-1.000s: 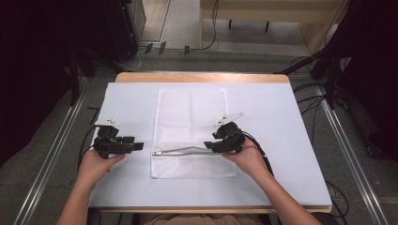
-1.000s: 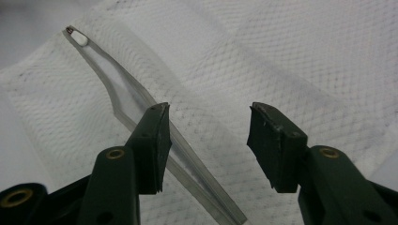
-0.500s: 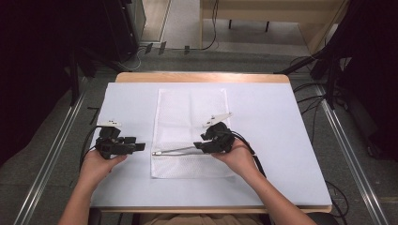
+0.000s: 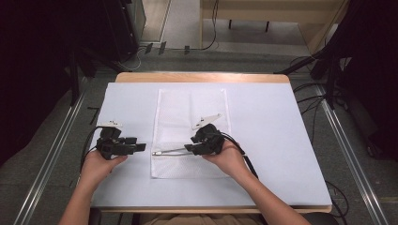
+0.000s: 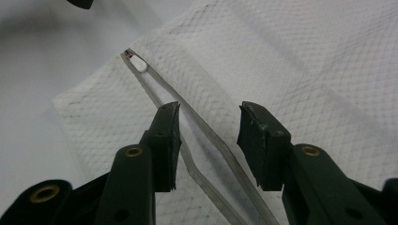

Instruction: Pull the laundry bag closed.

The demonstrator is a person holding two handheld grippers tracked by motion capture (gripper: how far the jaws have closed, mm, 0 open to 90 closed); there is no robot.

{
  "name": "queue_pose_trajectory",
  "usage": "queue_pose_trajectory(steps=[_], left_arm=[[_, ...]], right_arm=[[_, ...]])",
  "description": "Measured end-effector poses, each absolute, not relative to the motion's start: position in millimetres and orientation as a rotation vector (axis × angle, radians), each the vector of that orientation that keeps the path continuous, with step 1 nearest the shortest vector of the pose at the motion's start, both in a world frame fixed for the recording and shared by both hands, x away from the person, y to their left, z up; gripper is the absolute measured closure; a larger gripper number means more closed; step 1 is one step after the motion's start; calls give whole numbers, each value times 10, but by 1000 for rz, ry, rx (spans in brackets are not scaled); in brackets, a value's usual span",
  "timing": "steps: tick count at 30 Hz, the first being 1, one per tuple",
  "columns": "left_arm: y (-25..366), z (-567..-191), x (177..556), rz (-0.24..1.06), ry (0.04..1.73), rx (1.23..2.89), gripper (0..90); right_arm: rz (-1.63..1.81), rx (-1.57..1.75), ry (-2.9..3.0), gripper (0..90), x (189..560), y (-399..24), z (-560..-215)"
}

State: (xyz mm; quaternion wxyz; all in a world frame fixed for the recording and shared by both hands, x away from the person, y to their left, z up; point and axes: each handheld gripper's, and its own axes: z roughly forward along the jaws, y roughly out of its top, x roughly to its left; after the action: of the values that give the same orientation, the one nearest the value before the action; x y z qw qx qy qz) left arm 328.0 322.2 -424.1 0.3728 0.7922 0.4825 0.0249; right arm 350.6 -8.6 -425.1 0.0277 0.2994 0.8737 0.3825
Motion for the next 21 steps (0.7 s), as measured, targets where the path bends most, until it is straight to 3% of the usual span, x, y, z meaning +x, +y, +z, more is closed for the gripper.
queue_pose_trajectory(steps=[21], left_arm=[[3234, -4260, 3283, 73, 1239, 2034, 394]], right_arm=[[1217, 887, 2757, 664, 3532, 310, -4312]])
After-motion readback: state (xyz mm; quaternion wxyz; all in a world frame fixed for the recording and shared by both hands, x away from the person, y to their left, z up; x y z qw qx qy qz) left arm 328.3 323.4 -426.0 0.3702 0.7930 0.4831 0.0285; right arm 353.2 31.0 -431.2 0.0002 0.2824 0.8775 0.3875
